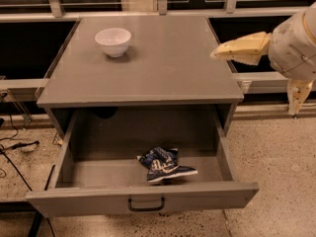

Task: Pick blue chip bag from top drawer and place on counter

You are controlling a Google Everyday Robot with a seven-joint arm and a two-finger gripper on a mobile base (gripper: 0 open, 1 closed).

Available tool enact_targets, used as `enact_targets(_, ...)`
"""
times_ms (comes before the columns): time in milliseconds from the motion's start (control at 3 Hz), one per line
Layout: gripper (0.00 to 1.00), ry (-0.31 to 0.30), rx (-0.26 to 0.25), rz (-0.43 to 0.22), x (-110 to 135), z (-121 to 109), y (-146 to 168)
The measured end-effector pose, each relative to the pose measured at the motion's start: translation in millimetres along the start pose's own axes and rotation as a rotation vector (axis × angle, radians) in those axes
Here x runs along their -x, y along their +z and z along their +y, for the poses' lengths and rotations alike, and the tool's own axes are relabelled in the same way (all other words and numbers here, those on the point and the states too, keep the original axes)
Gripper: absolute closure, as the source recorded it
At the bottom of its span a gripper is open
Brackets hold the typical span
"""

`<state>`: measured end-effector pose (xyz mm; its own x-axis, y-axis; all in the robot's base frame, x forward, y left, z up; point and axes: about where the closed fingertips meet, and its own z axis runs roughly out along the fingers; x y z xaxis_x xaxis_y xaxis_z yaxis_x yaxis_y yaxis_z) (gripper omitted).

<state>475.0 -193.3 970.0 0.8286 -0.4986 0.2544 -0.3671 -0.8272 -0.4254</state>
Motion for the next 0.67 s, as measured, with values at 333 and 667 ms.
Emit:
enact_targets(333,0.0,-0.061,-0.024,-0.066,18.6,-3.4,28.0)
enact_targets(667,0.0,-0.093,-0.038,-0.114,32.4,-3.2,49.2)
